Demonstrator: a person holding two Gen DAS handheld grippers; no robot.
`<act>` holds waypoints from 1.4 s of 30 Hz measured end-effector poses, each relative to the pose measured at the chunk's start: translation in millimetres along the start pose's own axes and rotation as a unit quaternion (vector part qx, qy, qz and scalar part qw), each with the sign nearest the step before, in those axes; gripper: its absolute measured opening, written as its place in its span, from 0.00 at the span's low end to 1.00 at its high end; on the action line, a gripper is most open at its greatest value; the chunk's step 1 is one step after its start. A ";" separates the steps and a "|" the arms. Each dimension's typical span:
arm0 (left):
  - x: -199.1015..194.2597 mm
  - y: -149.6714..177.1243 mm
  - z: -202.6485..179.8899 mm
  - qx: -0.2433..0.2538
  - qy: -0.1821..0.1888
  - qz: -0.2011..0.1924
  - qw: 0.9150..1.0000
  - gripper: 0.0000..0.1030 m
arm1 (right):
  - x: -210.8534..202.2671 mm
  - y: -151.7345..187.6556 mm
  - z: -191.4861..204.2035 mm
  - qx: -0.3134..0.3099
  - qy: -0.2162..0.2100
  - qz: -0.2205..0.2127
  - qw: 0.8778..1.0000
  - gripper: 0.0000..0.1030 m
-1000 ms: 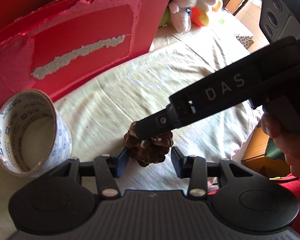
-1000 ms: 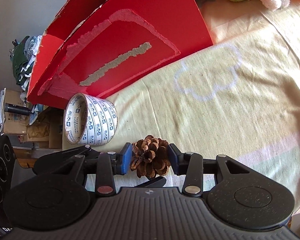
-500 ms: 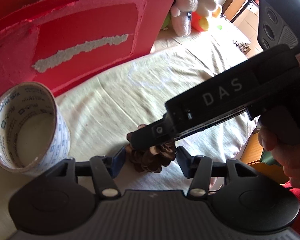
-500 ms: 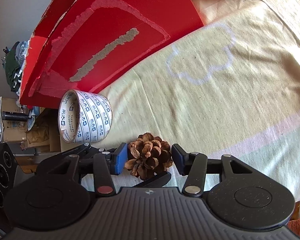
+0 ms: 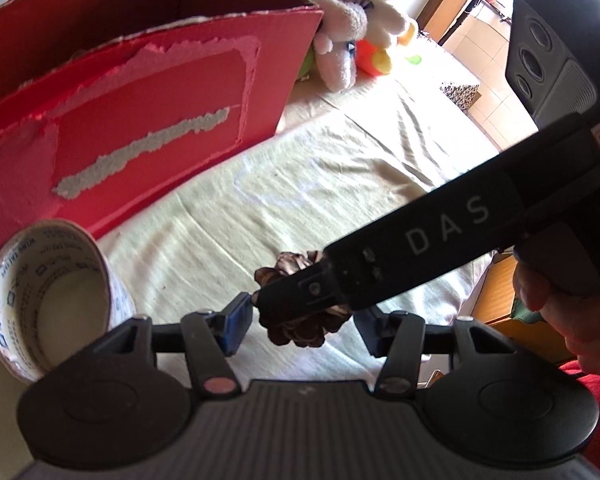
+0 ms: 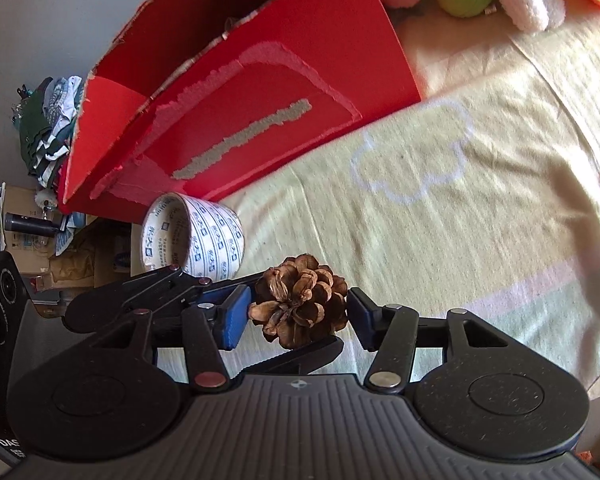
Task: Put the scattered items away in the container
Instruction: 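Lift the pine cone with the right gripper over the red container, then lower the pine cone into the container and open the right gripper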
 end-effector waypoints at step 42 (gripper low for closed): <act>4.4 -156.4 188.4 -0.113 -0.174 0.034 0.978 0.54 | 121.9 -205.4 103.4 -0.170 -0.075 0.088 0.979 0.54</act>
Point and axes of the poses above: each gripper's, at about its wrist camera, not at the fingertips, and x roughly the way its jaws point, z to its left, y to its underside, the point moved 3 cm from there along x, roughly the way its jaws point, and after that the axes turned 3 degrees about -y, right-handed, at the moved point
